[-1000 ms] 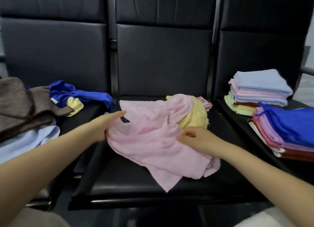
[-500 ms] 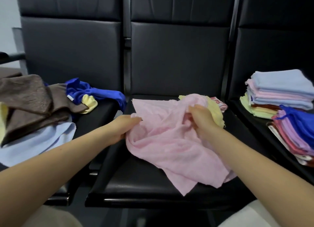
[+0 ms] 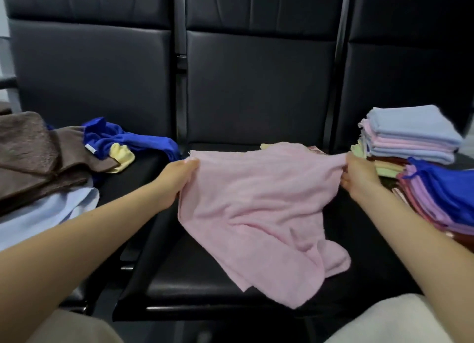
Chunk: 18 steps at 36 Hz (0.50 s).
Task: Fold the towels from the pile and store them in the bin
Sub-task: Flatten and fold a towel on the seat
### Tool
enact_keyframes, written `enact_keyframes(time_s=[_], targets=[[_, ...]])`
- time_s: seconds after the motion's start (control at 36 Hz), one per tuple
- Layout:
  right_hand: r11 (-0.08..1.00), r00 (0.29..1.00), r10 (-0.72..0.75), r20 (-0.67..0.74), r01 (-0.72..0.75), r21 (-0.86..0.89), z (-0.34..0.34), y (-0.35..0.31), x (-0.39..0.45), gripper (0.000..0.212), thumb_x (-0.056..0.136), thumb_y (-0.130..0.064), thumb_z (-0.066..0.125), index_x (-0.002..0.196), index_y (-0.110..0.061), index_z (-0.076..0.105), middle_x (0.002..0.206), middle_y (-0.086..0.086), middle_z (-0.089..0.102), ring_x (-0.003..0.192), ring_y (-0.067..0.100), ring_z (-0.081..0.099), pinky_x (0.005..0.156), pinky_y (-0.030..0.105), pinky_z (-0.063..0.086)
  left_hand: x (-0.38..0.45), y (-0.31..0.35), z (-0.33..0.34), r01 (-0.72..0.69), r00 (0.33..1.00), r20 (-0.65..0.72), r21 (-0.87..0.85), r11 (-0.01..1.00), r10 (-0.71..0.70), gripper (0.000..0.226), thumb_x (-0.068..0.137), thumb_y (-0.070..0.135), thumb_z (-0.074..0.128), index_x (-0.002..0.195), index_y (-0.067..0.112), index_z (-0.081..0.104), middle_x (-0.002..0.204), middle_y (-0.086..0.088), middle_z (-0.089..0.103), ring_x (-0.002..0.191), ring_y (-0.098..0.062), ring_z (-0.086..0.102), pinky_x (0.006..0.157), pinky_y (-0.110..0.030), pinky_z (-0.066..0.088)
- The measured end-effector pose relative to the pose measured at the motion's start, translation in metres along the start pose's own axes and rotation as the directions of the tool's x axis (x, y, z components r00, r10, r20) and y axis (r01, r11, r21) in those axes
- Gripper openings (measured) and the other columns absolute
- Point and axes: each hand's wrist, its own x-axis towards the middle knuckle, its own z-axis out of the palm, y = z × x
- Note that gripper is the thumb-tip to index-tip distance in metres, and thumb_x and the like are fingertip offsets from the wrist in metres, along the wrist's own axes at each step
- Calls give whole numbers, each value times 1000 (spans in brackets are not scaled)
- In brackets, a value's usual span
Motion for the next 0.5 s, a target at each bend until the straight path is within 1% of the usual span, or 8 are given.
enact_keyframes(time_s=[0.03,0.06,0.11,0.14,0.19,0.28,0.39,0.5], targets=[[998,998,43,44,-41,-45,-1,7,3,14,91,-28,60,86,-15,59,93,7,64,70,17,59,61,27,49,0,-3,2,29,1000,8,48,998,-29,46,76,53,64,102,16,69,122,-8,62,103,-22,62,94,-36,50],[992,992,93,82,-86,-89,-3,15,3,33,79,-35,69,99,-10,63,102,8,66,75,21,63,64,28,50,-1,-4,5,46,999,17,101,994,-48,60,69,62,65,108,16,69,133,-6,56,113,-25,59,101,-39,47],[971,977,164,135,-136,-196,-9,29,10,94,52,-46,77,135,-7,52,121,11,66,90,27,67,63,28,51,-11,-1,10,40,996,64,236,971,-56,62,82,59,61,125,15,61,141,9,38,134,-23,42,111,-33,34],[963,974,170,148,-132,-236,-13,36,18,107,49,-48,77,143,-9,45,126,13,63,96,28,66,62,28,51,-11,0,13,29,993,104,310,950,-64,56,90,54,56,132,17,57,147,6,35,141,-20,31,114,-31,26],[954,971,176,161,-128,-271,-18,34,6,100,58,-48,76,144,-10,43,128,14,61,101,29,64,63,29,49,-12,2,15,-8,986,155,389,921,-56,50,94,49,52,132,17,58,138,3,46,138,-18,34,112,-30,25],[940,954,216,209,-145,-310,-28,25,-16,77,76,-40,78,139,-6,49,128,15,61,95,25,65,60,28,49,-17,1,10,-65,976,213,461,885,-39,55,87,55,60,108,5,67,105,-1,64,109,-22,61,99,-34,46],[857,854,361,376,-145,-494,-43,11,-48,51,84,-42,69,123,-11,62,105,9,70,89,22,66,67,29,47,-17,-8,-2,-48,975,213,459,887,-58,59,76,62,68,103,10,70,111,8,62,109,-15,59,101,-31,44],[717,786,437,438,-10,-697,-46,5,-85,42,76,-44,73,103,-12,68,82,3,69,67,15,58,56,24,39,-23,-9,-19,-13,925,358,362,932,-125,73,56,66,78,104,10,74,106,4,73,105,-15,66,104,-36,46]])
